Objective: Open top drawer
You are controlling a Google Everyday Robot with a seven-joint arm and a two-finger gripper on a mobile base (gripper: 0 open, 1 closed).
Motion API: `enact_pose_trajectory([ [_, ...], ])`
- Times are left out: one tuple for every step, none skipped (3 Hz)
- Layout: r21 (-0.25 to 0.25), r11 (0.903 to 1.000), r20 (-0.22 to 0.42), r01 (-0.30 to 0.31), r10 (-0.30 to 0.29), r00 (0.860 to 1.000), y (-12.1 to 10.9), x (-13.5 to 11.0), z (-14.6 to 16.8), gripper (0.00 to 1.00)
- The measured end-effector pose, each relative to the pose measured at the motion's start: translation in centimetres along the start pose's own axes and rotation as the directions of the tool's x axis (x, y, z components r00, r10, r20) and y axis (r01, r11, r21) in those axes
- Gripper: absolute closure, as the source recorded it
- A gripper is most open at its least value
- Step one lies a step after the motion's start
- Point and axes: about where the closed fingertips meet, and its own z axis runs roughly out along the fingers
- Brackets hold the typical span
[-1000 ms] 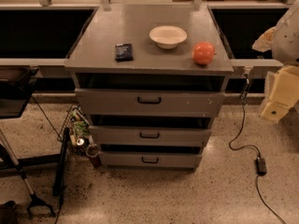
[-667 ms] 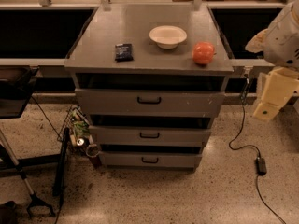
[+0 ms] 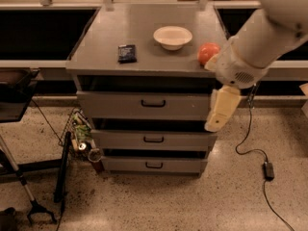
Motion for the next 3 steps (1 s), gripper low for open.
enact_pose_trajectory([
  [-0.031,0.9992,0.047,0.024,-0.022,0.999,-1.9,-2.8,5.3,0.00],
  [-0.071,0.9961,0.067,0.053,-0.048,0.997,-3.1,-5.6,9.7,0.00],
  [-0.145,0.9858,0.073,0.084,-0.074,0.995,-3.5,-7.8,14.5,0.00],
])
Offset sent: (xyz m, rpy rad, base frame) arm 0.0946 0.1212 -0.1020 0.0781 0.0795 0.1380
